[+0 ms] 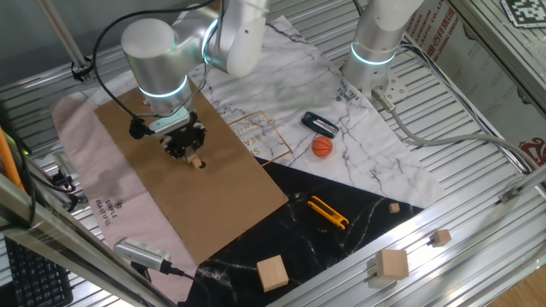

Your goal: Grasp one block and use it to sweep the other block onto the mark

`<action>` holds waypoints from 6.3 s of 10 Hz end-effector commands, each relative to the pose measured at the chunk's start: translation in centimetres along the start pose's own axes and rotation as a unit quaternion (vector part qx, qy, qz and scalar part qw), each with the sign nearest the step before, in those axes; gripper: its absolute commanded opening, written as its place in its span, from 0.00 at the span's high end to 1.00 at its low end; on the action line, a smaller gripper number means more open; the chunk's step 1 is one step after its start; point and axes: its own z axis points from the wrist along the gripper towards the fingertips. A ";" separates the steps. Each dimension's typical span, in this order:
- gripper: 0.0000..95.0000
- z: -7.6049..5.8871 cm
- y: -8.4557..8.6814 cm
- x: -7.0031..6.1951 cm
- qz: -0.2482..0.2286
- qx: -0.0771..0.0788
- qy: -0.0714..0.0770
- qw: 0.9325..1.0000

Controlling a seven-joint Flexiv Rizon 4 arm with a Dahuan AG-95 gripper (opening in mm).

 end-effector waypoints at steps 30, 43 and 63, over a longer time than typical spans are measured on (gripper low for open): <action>1.00 -3.1 -3.1 1.5 0.012 -0.011 0.006 1.000; 1.00 -3.5 -10.0 -1.2 0.354 0.012 -0.019 0.935; 1.00 0.6 -8.0 -3.3 0.656 -0.022 -0.001 0.754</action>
